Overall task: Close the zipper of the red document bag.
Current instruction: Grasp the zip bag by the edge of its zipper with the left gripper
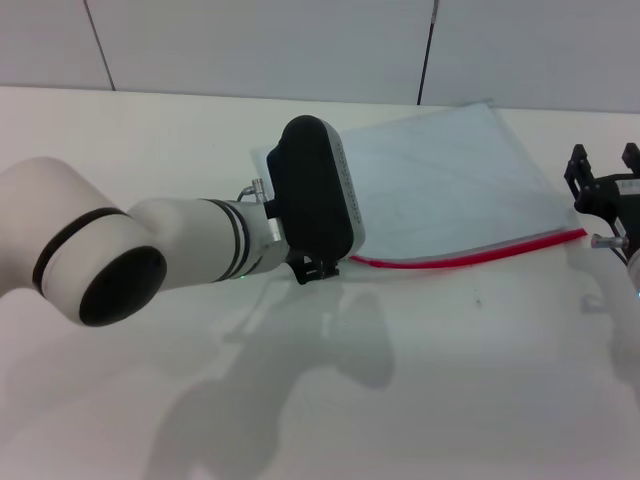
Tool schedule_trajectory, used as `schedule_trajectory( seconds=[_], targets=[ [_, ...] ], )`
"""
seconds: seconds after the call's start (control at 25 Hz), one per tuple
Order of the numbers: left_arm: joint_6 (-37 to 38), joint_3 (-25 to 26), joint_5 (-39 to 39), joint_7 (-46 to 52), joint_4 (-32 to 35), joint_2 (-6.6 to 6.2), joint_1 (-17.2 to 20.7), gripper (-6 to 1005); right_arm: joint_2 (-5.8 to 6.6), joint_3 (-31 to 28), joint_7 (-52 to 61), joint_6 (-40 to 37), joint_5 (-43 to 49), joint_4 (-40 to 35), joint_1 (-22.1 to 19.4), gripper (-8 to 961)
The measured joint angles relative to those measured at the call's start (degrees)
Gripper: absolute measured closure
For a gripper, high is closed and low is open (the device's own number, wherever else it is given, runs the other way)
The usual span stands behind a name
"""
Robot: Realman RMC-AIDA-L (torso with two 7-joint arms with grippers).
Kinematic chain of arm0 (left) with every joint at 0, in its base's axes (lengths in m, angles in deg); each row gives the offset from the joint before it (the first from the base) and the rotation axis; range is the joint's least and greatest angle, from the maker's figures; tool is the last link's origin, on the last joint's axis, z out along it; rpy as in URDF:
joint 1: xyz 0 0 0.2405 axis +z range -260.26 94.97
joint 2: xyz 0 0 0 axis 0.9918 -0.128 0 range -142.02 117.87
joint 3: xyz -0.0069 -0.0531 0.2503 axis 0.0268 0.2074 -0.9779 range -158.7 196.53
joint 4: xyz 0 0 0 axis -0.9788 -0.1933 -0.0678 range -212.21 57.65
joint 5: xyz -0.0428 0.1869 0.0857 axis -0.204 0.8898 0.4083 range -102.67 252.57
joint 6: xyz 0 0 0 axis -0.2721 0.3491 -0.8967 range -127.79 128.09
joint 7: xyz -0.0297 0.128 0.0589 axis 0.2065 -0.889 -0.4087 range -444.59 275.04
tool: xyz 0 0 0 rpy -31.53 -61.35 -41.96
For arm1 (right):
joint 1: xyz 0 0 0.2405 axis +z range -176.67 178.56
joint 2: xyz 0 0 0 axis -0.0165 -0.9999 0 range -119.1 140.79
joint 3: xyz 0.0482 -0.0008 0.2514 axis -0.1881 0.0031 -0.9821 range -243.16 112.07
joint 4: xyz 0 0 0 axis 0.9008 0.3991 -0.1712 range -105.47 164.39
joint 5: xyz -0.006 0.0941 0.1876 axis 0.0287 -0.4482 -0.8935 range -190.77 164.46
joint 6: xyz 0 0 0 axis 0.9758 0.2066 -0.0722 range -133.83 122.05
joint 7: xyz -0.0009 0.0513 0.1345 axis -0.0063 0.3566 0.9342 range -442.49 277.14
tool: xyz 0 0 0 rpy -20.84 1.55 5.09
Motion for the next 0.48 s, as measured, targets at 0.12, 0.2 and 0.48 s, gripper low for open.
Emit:
schedule_trajectory(
  seconds=[0.12, 0.2, 0.48],
  targets=[
    [0.9, 0.0, 0.0, 0.0, 0.9, 0.0, -0.1, 342, 0.0, 0.0, 0.0, 0.0, 0.0, 0.0, 0.0, 321],
    [1.8, 0.0, 0.0, 0.0, 1.4, 0.0, -0.1, 396, 0.0, 0.0, 0.0, 0.0, 0.0, 0.0, 0.0, 321],
    [4.7, -0.1, 0.0, 1.2, 4.4, 0.27, -0.3, 703, 0.0, 0.0, 0.0, 0.0, 0.0, -0.1, 0.0, 322]
  ],
)
